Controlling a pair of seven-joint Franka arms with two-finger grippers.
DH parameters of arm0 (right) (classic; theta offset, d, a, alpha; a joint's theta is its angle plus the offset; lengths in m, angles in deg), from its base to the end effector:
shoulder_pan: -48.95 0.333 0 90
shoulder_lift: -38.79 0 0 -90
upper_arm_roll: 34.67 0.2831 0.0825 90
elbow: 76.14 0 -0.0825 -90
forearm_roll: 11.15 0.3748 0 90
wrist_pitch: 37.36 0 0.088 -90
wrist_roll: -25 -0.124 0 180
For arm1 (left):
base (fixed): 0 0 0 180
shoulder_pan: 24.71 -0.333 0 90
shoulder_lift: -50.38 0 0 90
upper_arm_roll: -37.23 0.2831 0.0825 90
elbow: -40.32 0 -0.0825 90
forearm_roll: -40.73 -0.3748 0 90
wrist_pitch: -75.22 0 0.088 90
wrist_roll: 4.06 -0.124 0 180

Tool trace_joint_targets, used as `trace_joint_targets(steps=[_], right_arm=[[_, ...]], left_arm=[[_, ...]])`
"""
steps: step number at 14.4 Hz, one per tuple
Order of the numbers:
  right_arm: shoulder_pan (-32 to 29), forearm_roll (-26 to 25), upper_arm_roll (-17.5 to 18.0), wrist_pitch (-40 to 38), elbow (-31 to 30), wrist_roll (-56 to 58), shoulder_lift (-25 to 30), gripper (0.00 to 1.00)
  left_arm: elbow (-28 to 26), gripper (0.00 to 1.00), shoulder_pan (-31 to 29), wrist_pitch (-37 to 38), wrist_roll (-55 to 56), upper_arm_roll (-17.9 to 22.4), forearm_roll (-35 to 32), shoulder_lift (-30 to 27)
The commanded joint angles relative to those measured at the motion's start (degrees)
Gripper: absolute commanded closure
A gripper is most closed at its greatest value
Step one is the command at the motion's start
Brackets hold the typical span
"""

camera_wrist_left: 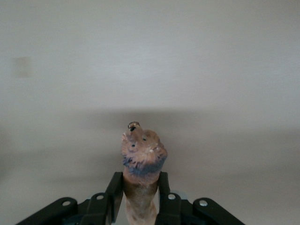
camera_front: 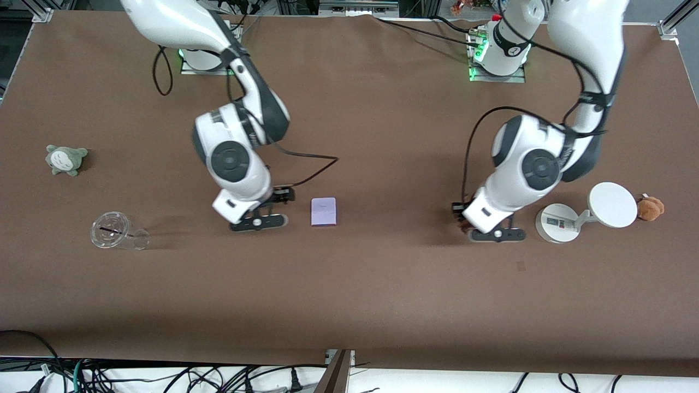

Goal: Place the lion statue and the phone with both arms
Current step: 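Lift the lion with the left gripper while the right gripper lowers onto the box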

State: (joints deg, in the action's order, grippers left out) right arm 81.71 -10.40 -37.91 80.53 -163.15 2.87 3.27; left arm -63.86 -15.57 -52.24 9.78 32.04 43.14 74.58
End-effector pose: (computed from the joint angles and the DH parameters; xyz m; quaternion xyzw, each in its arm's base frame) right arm 0.5802 0.3346 0.2533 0.9970 0.0657 -0.0312 0.0273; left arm 0.6032 -0.1536 0.2651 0.9993 0.0125 -0.0157 0.0323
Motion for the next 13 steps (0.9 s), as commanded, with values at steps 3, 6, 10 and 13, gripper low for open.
trace_joint_targets(steps=[3,6,10,13], right_arm=[[5.0,0.7,-0.6,9.2,1.1,-11.9,-5.9,0.00],[7.1,0.7,-0.6,13.3,1.1,-16.9,-8.2,0.00],[7.7,2.4,0.2,16.0,1.1,-19.1,-9.4,0.00],[7.8,4.4,0.4,18.0,1.1,-18.3,-10.2,0.00]], left_arm=[[-11.2,1.00,-7.4,-9.4,-9.3,-1.1,0.0,-2.5],[-10.8,1.00,-10.1,-10.0,-9.5,-1.1,-0.2,0.3],[-10.6,1.00,-11.0,-11.2,-9.9,-1.0,-0.2,1.7],[-10.3,1.00,-13.8,-13.3,-14.4,-1.1,0.1,3.3]])
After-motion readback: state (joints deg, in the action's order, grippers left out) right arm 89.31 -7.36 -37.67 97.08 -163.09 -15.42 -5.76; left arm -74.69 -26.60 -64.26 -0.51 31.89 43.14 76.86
